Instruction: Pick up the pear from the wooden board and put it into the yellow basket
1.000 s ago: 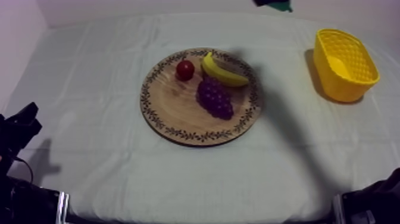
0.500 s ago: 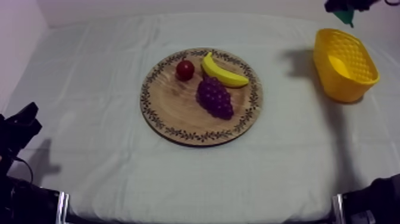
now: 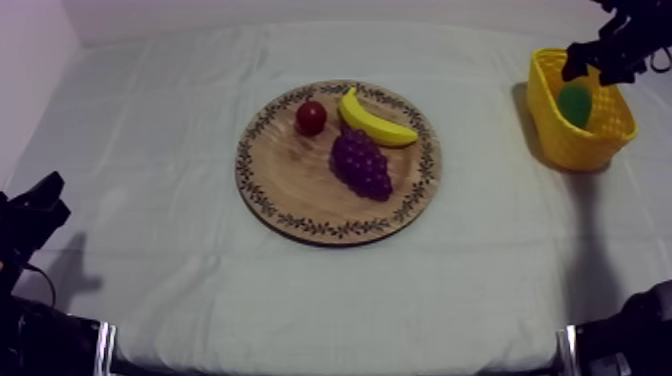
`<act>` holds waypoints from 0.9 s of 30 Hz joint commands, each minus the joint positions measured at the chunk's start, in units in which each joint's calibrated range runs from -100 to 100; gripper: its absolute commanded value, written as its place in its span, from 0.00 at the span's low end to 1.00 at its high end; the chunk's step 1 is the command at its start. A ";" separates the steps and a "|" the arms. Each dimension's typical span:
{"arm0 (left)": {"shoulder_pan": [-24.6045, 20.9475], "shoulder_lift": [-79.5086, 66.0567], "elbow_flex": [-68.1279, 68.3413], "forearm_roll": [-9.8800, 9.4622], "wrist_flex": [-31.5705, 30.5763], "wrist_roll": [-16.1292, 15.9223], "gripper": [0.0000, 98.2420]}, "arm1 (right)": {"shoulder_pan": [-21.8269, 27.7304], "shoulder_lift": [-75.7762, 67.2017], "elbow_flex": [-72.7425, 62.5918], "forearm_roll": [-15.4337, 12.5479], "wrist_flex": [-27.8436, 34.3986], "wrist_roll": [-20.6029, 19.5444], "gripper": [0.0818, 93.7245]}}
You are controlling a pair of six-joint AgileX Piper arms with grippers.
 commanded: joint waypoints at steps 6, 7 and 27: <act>-0.01 0.00 0.05 0.02 -0.01 0.02 0.00 | -0.38 -6.46 3.32 1.98 0.53 -4.19 0.82; -0.01 0.00 0.05 0.02 -0.01 0.02 0.00 | -0.43 -8.08 3.83 2.35 0.87 -4.83 0.82; -0.01 0.00 0.05 0.02 -0.01 0.02 0.00 | -1.25 -56.87 18.04 9.20 8.43 -13.15 0.55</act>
